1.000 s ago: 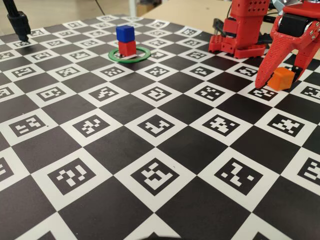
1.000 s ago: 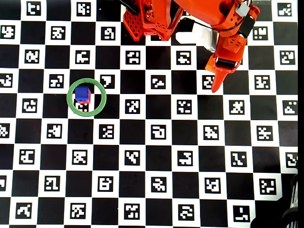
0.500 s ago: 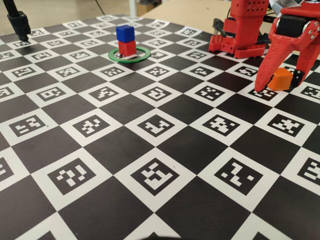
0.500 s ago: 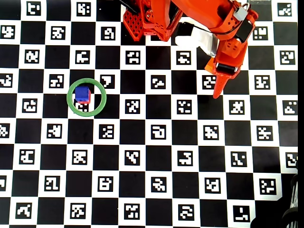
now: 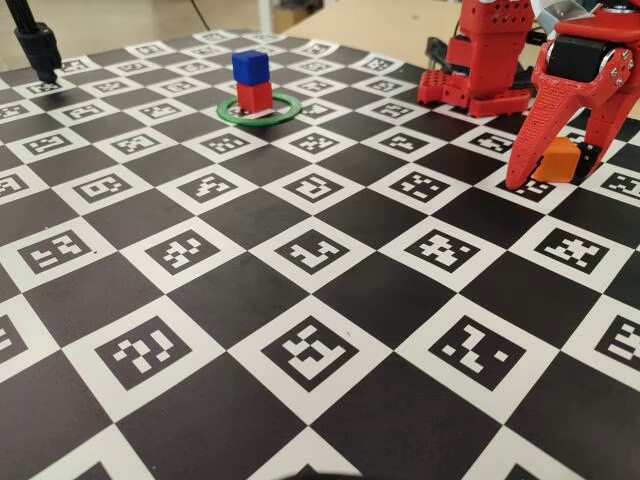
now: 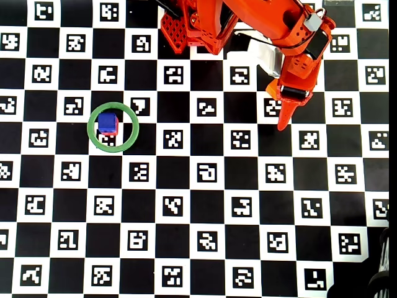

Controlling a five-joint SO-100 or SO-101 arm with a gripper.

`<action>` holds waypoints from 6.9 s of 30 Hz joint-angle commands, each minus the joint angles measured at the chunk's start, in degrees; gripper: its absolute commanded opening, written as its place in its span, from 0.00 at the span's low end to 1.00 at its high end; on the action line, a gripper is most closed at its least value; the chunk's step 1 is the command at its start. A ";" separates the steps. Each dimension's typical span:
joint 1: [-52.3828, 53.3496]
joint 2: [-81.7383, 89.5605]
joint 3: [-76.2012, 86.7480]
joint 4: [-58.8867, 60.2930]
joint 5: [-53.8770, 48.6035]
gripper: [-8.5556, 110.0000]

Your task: Grab the red cube then put it in the green circle then put the blue cube on top and finally the orange cube on top

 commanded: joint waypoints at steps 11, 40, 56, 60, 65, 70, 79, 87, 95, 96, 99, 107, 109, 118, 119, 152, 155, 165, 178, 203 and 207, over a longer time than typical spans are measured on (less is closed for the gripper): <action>1.41 1.05 1.05 1.93 -3.96 0.51; 7.91 1.14 4.39 0.26 -9.32 0.27; 7.21 2.90 2.55 3.78 -13.01 0.16; 8.70 4.31 0.00 6.77 -13.80 0.15; 12.04 4.22 -4.75 13.01 -18.81 0.16; 15.29 4.22 -10.20 20.13 -24.17 0.16; 27.25 6.24 -15.73 22.85 -47.90 0.13; 41.31 5.54 -27.51 32.96 -69.61 0.12; 57.74 6.42 -33.66 37.88 -85.43 0.11; 59.77 6.59 -34.63 38.41 -86.57 0.11; 64.51 7.03 -37.00 39.29 -90.00 0.11; 75.23 5.62 -43.33 42.36 -95.10 0.11; 78.05 3.60 -46.14 44.03 -96.15 0.11; 88.33 0.26 -53.44 47.72 -103.01 0.11; 89.47 -0.26 -54.05 47.81 -103.62 0.11; 100.55 -3.08 -46.14 36.74 -114.26 0.11; 100.81 -3.43 -44.03 35.16 -114.35 0.11; 101.34 -3.96 -36.56 29.18 -114.43 0.11; 101.87 -5.54 -32.70 24.43 -114.26 0.11; 101.87 -5.89 -30.06 22.41 -113.99 0.11; 101.78 -5.89 -29.62 21.97 -113.99 0.11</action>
